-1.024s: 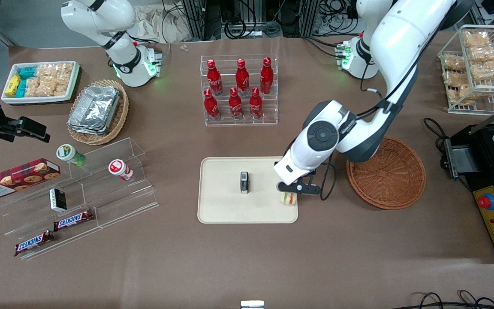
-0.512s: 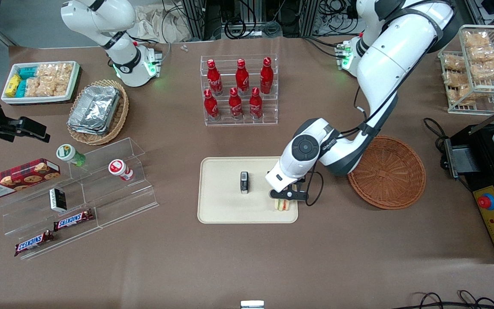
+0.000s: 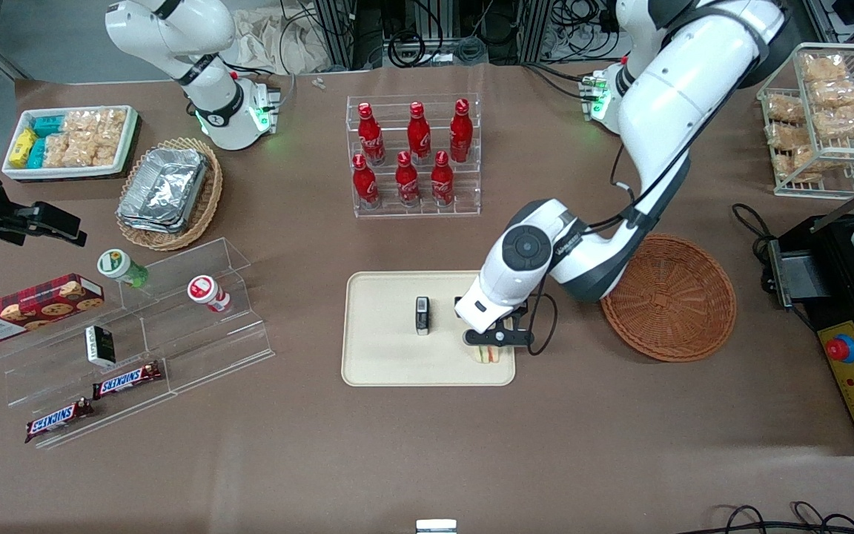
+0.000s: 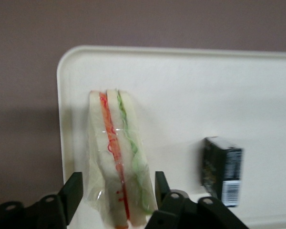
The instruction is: Place sandwich from basket to tray
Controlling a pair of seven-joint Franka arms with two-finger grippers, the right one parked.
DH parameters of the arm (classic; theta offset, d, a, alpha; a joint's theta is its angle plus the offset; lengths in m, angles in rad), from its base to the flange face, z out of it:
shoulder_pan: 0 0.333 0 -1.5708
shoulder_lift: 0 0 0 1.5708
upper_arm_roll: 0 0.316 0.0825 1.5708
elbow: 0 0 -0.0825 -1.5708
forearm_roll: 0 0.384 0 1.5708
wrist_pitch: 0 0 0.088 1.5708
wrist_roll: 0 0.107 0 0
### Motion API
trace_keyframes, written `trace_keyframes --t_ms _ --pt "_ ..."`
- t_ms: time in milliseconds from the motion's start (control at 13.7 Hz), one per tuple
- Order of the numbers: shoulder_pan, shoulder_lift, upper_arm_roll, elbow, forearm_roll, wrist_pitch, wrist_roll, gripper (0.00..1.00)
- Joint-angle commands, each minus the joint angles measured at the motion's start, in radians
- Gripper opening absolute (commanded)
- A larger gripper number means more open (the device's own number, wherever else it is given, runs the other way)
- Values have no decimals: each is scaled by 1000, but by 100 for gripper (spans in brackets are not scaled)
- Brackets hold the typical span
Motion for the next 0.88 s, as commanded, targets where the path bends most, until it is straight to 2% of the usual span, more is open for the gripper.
trace_keyframes --t_ms 0,146,293,439,512,805 --pt "16 -196 -20 -22 -56 -119 -49 100" --pt "44 -321 -19 -22 -166 -214 -24 100" --pt "97 -443 -5 -16 -301 -361 104 100" --pt "85 -564 167 -14 -428 -504 264 100" --pt "64 -619 252 -17 -465 -561 346 100" --pt "58 -753 495 -17 -476 -728 545 100"
